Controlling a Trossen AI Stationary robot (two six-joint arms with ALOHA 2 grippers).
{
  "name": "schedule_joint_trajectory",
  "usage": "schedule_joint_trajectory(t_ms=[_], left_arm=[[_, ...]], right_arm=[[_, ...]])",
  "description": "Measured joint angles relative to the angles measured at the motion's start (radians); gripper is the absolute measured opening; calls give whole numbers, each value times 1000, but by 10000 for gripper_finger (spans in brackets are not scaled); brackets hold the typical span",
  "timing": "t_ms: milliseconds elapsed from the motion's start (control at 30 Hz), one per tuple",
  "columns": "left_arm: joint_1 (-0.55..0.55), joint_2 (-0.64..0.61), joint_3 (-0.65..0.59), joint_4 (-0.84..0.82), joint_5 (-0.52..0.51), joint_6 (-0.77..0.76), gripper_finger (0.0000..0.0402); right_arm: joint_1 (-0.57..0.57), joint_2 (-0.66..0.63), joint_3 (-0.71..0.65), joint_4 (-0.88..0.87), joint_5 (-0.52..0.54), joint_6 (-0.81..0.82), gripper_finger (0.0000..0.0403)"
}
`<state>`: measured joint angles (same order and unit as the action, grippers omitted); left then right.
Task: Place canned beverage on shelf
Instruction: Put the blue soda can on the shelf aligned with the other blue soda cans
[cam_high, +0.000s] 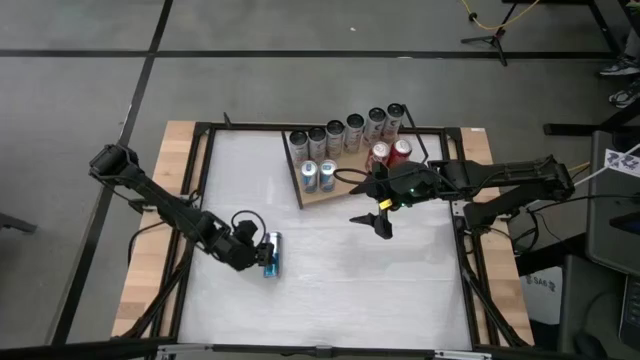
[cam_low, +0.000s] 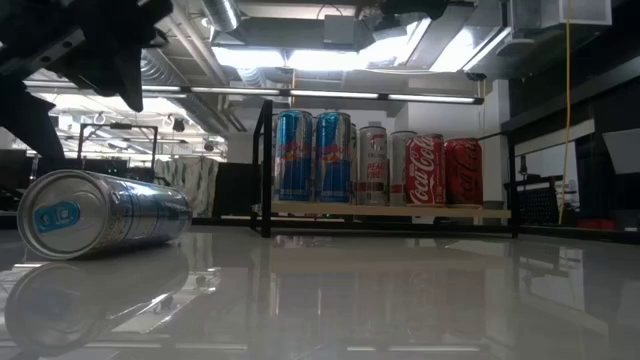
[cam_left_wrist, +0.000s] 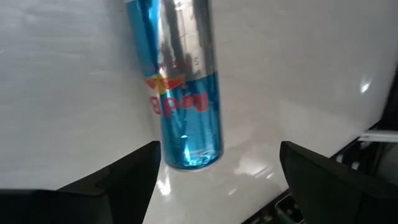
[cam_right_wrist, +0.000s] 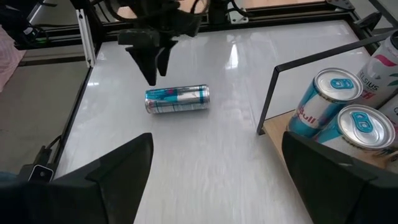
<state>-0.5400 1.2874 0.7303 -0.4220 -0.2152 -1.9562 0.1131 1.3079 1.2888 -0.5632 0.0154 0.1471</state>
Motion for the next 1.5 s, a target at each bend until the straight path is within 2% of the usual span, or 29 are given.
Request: schedule_joint_trajectory(t_ms=[167, 267, 600, 967, 1133, 1400, 1500], left_arm=[[-80, 65, 0, 50, -126, -72, 323], [-108, 124, 1, 75, -155, -109, 323], [-119, 261, 1, 135, -163, -185, 323], [-100, 293, 2, 154, -154, -184, 321], [-99, 294, 2, 150, -117, -181, 290], [-95, 293, 2, 156, -88, -182, 211], [-93, 280, 0, 161, -55, -180, 204]], right_arm=[[0, 0, 0, -2, 0, 0, 347], [0, 0, 0, -5, 0, 0, 347], [0, 0, 0, -8, 0, 0, 347], [0, 0, 0, -10, 0, 0, 347], [0, 0, 0, -11, 0, 0, 347], [0, 0, 0, -11, 0, 0, 347], [0, 0, 0, -13, 0, 0, 347]])
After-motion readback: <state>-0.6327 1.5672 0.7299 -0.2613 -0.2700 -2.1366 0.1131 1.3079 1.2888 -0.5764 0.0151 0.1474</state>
